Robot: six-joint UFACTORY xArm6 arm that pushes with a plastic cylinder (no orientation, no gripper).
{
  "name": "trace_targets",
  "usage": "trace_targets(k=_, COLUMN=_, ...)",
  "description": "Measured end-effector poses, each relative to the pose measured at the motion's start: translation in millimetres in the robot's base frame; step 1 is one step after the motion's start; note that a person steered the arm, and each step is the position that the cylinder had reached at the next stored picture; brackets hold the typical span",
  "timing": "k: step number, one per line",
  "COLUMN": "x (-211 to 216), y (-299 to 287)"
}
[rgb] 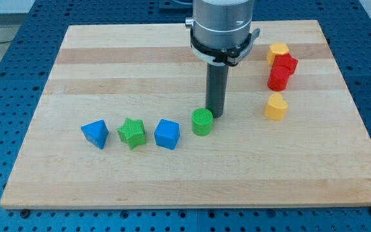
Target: Move the green circle right to the blue cube
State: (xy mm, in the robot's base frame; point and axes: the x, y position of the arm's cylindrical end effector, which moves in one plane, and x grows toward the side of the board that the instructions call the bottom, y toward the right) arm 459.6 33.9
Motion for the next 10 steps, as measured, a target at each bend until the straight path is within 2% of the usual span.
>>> trace_targets(k=6, x=-1.9, y=-64.6)
trace_targets(k=10, x=16.1, y=-64.9)
